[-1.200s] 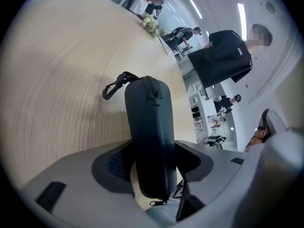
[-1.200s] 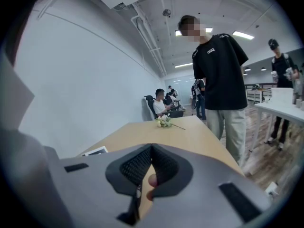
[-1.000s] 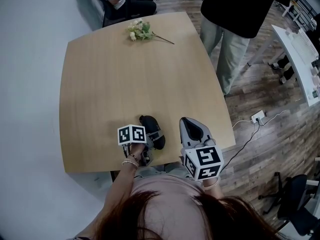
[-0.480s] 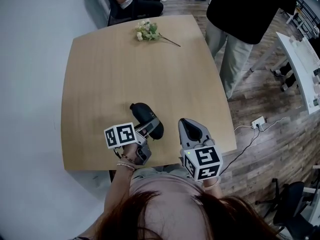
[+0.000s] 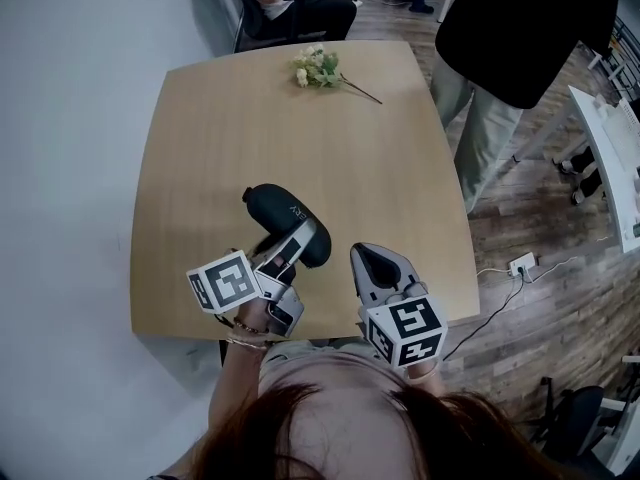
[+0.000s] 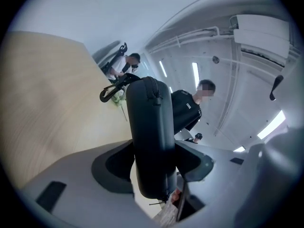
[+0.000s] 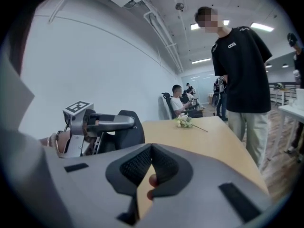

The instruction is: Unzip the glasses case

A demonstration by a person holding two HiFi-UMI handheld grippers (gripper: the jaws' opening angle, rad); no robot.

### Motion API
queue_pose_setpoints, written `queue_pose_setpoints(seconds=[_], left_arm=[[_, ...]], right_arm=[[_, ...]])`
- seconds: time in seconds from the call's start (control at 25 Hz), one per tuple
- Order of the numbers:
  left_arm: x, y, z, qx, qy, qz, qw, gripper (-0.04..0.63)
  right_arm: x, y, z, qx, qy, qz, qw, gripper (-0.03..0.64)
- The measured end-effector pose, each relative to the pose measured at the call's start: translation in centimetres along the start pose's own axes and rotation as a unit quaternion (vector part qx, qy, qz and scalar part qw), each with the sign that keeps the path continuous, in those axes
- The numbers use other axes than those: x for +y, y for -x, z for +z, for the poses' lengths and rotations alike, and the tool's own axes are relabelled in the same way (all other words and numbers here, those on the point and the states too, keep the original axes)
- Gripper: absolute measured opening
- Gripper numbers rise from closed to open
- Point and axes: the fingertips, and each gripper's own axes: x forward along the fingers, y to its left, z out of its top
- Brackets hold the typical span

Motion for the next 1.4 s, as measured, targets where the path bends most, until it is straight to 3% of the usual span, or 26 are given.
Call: queue_pose_setpoints(seconds=[0.24,0.4,0.6,1.04,1.2,1.4], left_arm=[[-2.1,1.8,3.2,-0.063,-0.006,-0.025,0.9977,0.253],[-3.5,3.0,5.1,-0.098,-0.035,-0.053,0.9932,0.253],[-4.2,3.9,6.6,-0.133,-0.024,-0.080,0.9876,0.253],[-5.3,5.5,7.7,-0.157,-0.039,-0.110,0.9806,0.253],[-5.0,6.0,7.7,-0.161,-0.039,-0.112,0.9798,0.253],[-4.6,6.7,7.9,-0.167,-0.049,-0.108,0.9788,0.253]], right_arm=[[2.7,-1.2,1.2,-0.018,0.004,0.063,0.998,0.015],[5.1,-1.5,2.1,-0.044,0.004,0.117,0.992,0.015],[6.9,-1.8,2.6,-0.057,0.003,0.157,0.986,0.015],[10.6,-2.5,3.1,-0.068,-0.002,0.219,0.973,0.018],[12.2,-2.7,3.2,-0.068,-0.003,0.243,0.968,0.061],[13.3,-3.0,3.3,-0.069,-0.009,0.256,0.964,0.063]])
